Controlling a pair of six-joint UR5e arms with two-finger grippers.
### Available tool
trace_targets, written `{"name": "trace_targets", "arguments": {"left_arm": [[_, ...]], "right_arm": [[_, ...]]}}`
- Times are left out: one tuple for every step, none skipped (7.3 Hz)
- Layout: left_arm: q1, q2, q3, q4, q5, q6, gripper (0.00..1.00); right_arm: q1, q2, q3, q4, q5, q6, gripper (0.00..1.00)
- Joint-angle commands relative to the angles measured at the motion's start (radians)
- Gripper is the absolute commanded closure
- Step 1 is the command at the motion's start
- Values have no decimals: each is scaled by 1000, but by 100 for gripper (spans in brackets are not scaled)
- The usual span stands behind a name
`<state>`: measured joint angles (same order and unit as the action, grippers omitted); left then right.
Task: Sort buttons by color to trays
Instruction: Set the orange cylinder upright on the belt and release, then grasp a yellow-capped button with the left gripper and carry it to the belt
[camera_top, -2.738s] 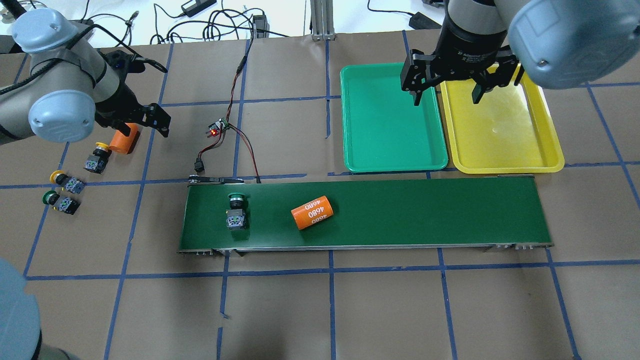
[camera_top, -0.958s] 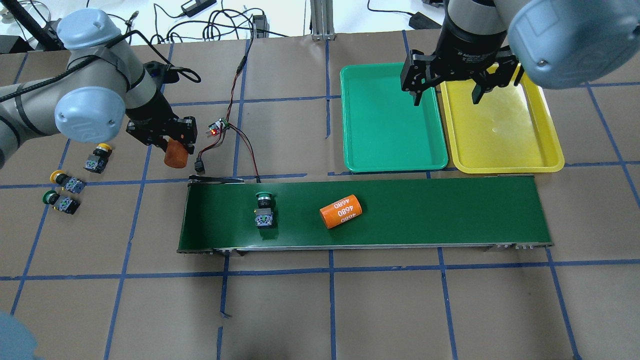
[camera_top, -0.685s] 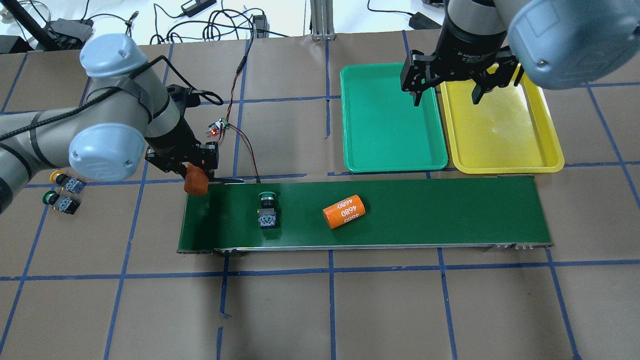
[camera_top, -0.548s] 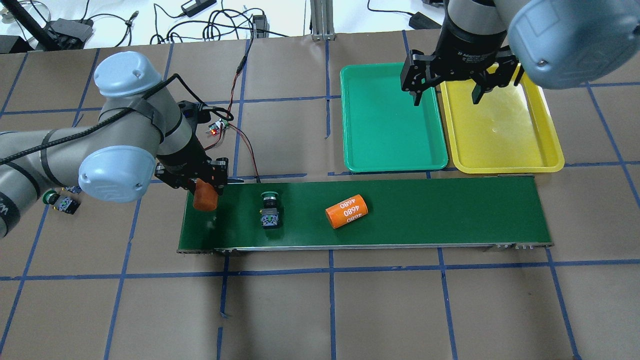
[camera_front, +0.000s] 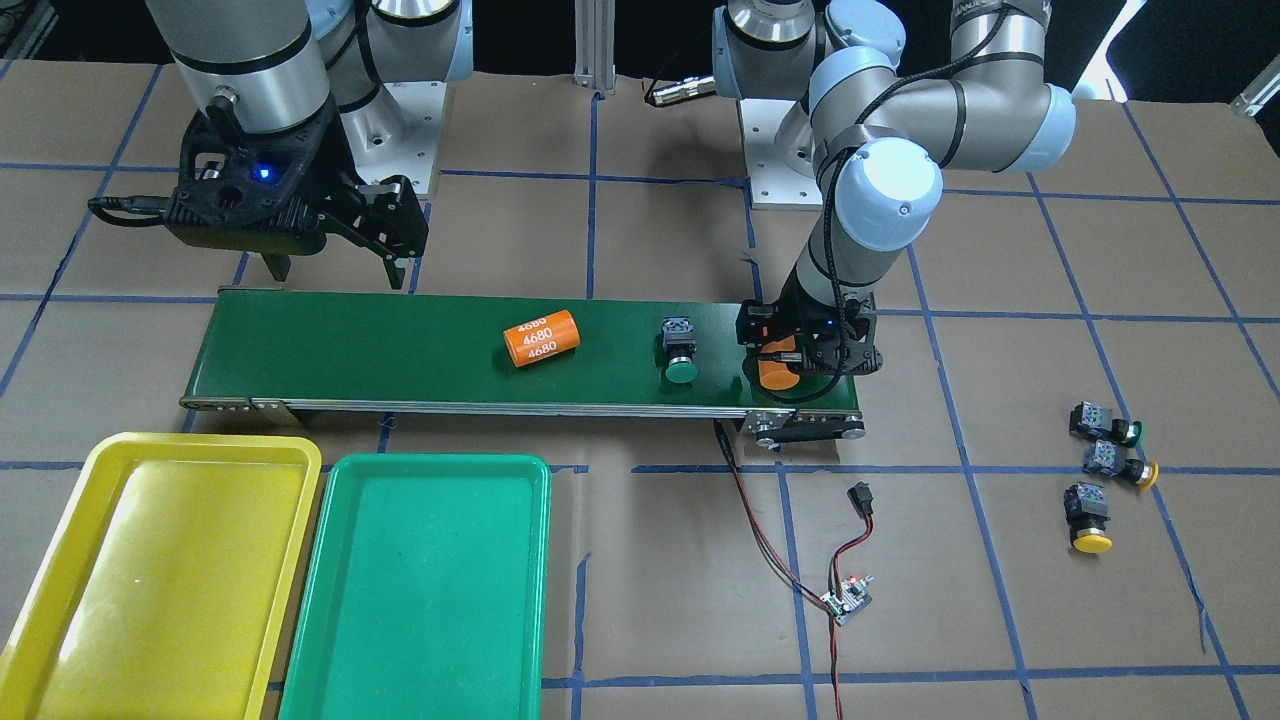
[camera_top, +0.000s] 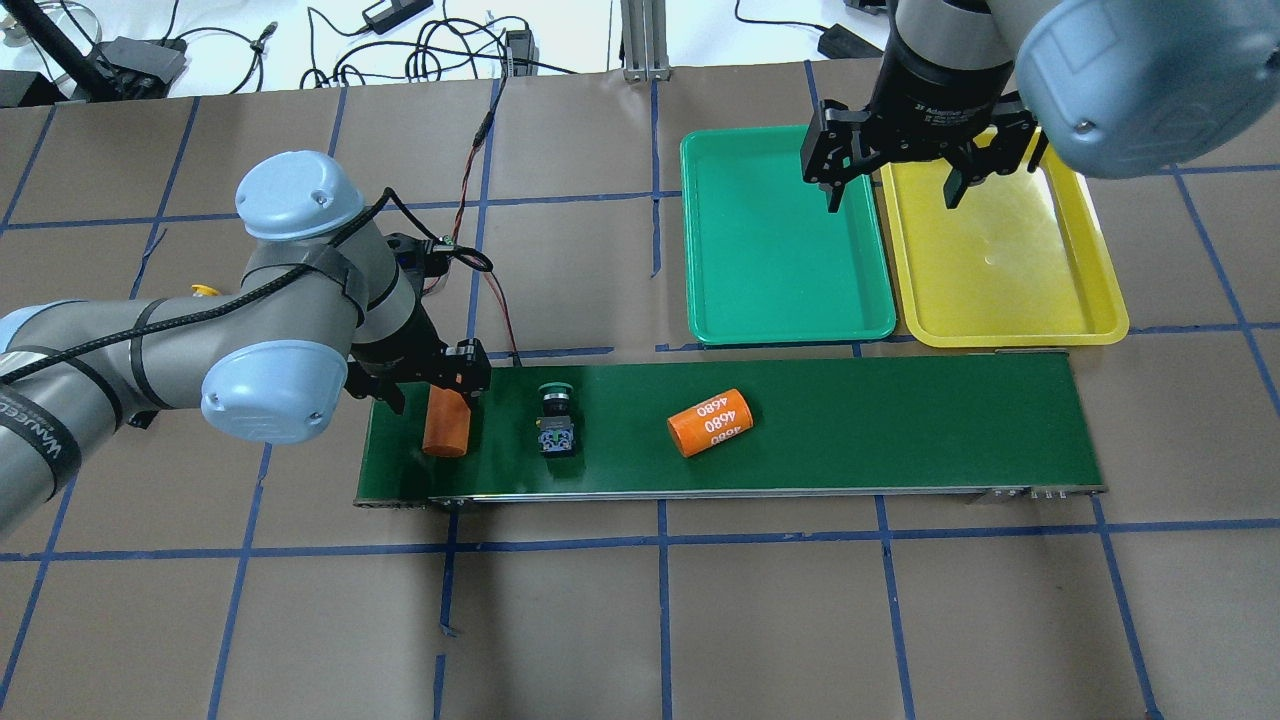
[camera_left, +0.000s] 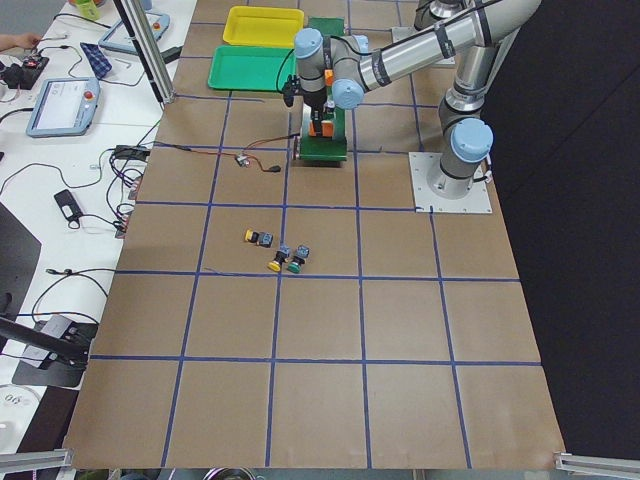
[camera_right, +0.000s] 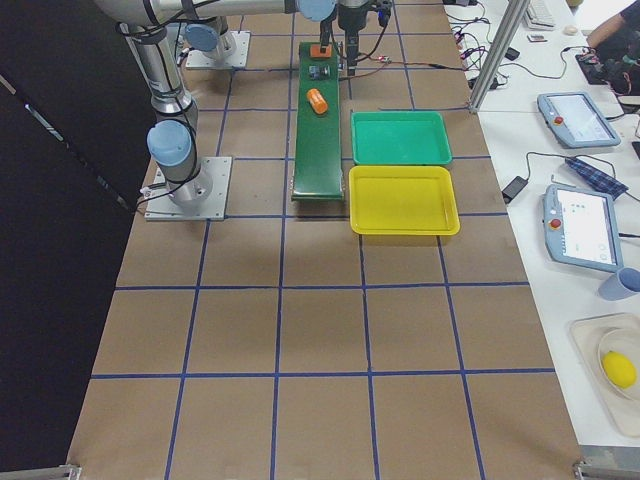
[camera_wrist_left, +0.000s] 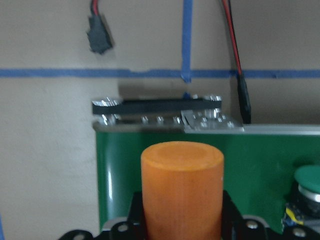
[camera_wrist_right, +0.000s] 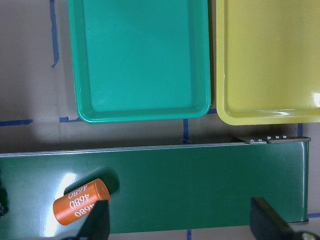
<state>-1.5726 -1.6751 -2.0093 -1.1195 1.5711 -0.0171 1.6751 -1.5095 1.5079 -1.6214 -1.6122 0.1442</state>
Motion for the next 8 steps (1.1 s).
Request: {"name": "trace_targets", "arguments": {"left_arm": [[101, -15, 143, -8, 44, 99, 0], [187, -67, 246, -35, 50, 282, 0], [294, -143, 327, -39, 37, 393, 0], [397, -232, 386, -39, 30, 438, 0], [436, -321, 435, -22, 33, 592, 0], [478, -397, 478, 15, 33, 668, 0], [524, -452, 494, 32, 33, 777, 0], [537, -475, 462, 87, 33, 808, 0]], "right_arm": [[2, 0, 0, 0, -2, -2, 0], [2, 0, 0, 0, 0, 0, 0], [0, 0, 0, 0, 0, -2, 0], [0, 0, 0, 0, -2, -2, 0], [0, 0, 2, 0, 0, -3, 0], [-1, 0, 2, 0, 0, -3, 0], [0, 0, 2, 0, 0, -3, 0], [0, 2, 2, 0, 0, -3, 0]]}}
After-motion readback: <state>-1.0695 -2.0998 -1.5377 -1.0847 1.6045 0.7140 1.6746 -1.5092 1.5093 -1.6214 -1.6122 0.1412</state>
